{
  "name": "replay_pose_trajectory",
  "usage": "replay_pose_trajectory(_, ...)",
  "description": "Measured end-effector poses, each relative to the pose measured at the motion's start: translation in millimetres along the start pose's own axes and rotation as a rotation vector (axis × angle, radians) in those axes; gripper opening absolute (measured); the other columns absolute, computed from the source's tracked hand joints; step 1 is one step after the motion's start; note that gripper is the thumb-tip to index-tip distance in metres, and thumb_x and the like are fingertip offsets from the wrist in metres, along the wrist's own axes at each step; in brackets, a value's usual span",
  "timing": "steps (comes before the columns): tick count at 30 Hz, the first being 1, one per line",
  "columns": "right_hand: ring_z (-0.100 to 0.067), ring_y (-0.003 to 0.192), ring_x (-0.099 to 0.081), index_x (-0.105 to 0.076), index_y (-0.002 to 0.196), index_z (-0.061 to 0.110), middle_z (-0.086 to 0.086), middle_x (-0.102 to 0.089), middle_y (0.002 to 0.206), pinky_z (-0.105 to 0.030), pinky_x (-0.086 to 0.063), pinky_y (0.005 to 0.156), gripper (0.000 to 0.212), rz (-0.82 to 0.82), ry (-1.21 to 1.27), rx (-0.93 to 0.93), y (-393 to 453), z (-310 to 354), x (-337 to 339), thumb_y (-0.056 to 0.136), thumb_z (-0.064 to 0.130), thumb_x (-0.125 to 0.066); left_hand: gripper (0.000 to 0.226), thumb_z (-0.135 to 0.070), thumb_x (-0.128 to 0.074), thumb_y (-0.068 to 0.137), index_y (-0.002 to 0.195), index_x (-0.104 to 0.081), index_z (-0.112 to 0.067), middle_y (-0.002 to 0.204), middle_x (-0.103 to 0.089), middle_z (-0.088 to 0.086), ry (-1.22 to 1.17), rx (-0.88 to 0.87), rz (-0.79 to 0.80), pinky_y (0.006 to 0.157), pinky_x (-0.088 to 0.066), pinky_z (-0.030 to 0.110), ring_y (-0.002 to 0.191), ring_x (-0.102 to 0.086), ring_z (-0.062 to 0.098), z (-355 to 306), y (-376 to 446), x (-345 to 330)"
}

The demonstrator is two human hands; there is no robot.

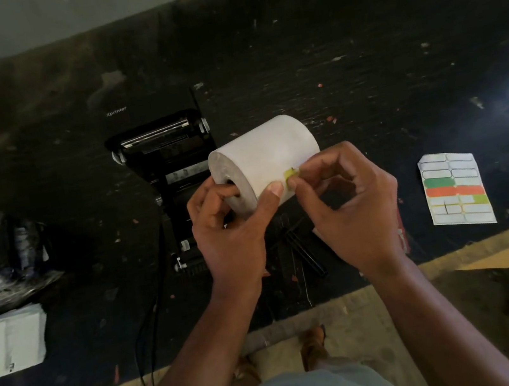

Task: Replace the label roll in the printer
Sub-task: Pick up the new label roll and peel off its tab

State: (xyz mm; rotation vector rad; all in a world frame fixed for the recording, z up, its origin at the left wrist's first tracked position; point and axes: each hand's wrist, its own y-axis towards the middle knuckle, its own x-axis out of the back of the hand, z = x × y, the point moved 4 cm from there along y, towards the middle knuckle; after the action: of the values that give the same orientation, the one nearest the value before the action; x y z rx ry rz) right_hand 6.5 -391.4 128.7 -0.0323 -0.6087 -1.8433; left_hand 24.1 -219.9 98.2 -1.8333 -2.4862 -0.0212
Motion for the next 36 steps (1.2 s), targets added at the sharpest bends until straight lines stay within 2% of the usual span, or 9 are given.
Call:
replay_pose_trajectory(7,-0.002,0.084,-0.071,-0.077,0.104,0.006,0.0,-0.075,0.097,-0.009,-0.053,0.076,0.013,-0.006,-0.098,0.047,0.5,3.5,1.5,0.092,0.006,-0.081,0.03,-0.018,-0.091,0.074,0.09,-0.066,-0.022,0.143,-0.051,0.009,0.026,-0.048,-0.006,0.092,-0.064,0.032,0.135,-0.058,0.025,-4.2,-0.4,-0.5)
replay_pose_trajectory(11,-0.003,0.085,-0.07,-0.078,0.102,0.008,0.001,-0.076,0.097,-0.01,-0.054,0.077,0.009,0.01,-0.154,0.083,3.0,1.8,4.4,0.093,0.007,-0.08,0.033,-0.015,-0.092,0.073,0.093,-0.067,-0.009,0.143,-0.05,0.012,0.045,-0.094,0.008,0.089,-0.064,0.03,0.136,-0.058,0.027,-3.9,1.2,1.8)
replay_pose_trajectory(18,-0.01,0.081,-0.065,-0.069,0.099,0.007,-0.001,-0.066,0.097,-0.025,-0.058,0.071,0.014,0.115,-0.228,0.151,8.1,-2.7,0.5,0.097,0.021,-0.068,0.04,-0.02,-0.093,0.072,0.099,-0.068,-0.002,0.141,-0.051,0.008,0.076,-0.099,0.027,0.086,-0.063,0.026,0.134,-0.06,0.027,-1.1,2.5,2.2)
replay_pose_trajectory(22,-0.004,0.084,-0.056,-0.064,0.1,0.007,0.003,-0.058,0.099,-0.015,-0.052,0.073,0.02,0.171,-0.234,0.176,8.4,-5.4,-0.2,0.097,0.026,-0.063,0.045,-0.037,-0.091,0.066,0.096,-0.07,-0.011,0.138,-0.056,0.004,0.033,0.028,0.029,0.093,-0.064,0.044,0.125,-0.065,0.02,0.9,2.2,0.5)
replay_pose_trajectory(24,-0.001,0.084,-0.052,-0.062,0.099,0.007,0.005,-0.055,0.099,-0.009,-0.047,0.074,0.019,0.183,-0.237,0.184,7.2,-7.2,0.4,0.096,0.026,-0.062,0.046,-0.044,-0.091,0.062,0.093,-0.072,-0.016,0.138,-0.06,0.002,-0.009,0.107,0.043,0.095,-0.063,0.047,0.125,-0.066,0.02,3.1,2.0,0.1)
replay_pose_trajectory(27,0.001,0.086,-0.053,-0.061,0.098,0.008,0.003,-0.056,0.099,-0.008,-0.046,0.075,0.015,0.186,-0.186,0.177,6.0,-10.2,3.3,0.095,0.023,-0.064,0.028,-0.035,-0.092,0.069,0.089,-0.076,-0.023,0.135,-0.069,0.007,-0.093,0.2,0.084,0.087,-0.065,0.036,0.119,-0.072,0.02,6.0,1.3,-2.8)
replay_pose_trajectory(30,0.003,0.088,-0.054,-0.061,0.097,0.008,0.001,-0.058,0.098,-0.008,-0.046,0.076,0.012,0.181,-0.149,0.182,6.4,-11.1,5.8,0.094,0.018,-0.066,0.029,-0.046,-0.092,0.061,0.08,-0.078,-0.032,0.116,-0.08,-0.003,-0.16,0.279,0.114,0.076,-0.062,0.022,0.107,-0.077,0.011,2.5,-0.9,-6.6)
replay_pose_trajectory(33,-0.004,0.088,-0.057,-0.062,0.096,0.005,-0.003,-0.06,0.098,-0.011,-0.047,0.075,0.011,0.195,-0.125,0.197,5.3,-10.4,7.8,0.093,0.015,-0.066,0.033,-0.055,-0.088,0.048,0.07,-0.074,-0.034,0.103,-0.082,-0.011,-0.201,0.35,0.126,0.072,-0.059,0.018,0.099,-0.077,0.005,0.4,-1.2,-9.3)
replay_pose_trajectory(36,-0.011,0.086,-0.059,-0.062,0.095,0.003,-0.006,-0.062,0.096,-0.017,-0.05,0.074,0.009,0.19,-0.083,0.168,-1.0,-11.4,11.2,0.091,0.01,-0.066,0.032,-0.056,-0.086,0.047,0.066,-0.071,-0.035,0.103,-0.081,-0.014,-0.212,0.427,0.142,0.074,-0.058,0.022,0.098,-0.077,0.004,1.0,-1.1,-10.5)
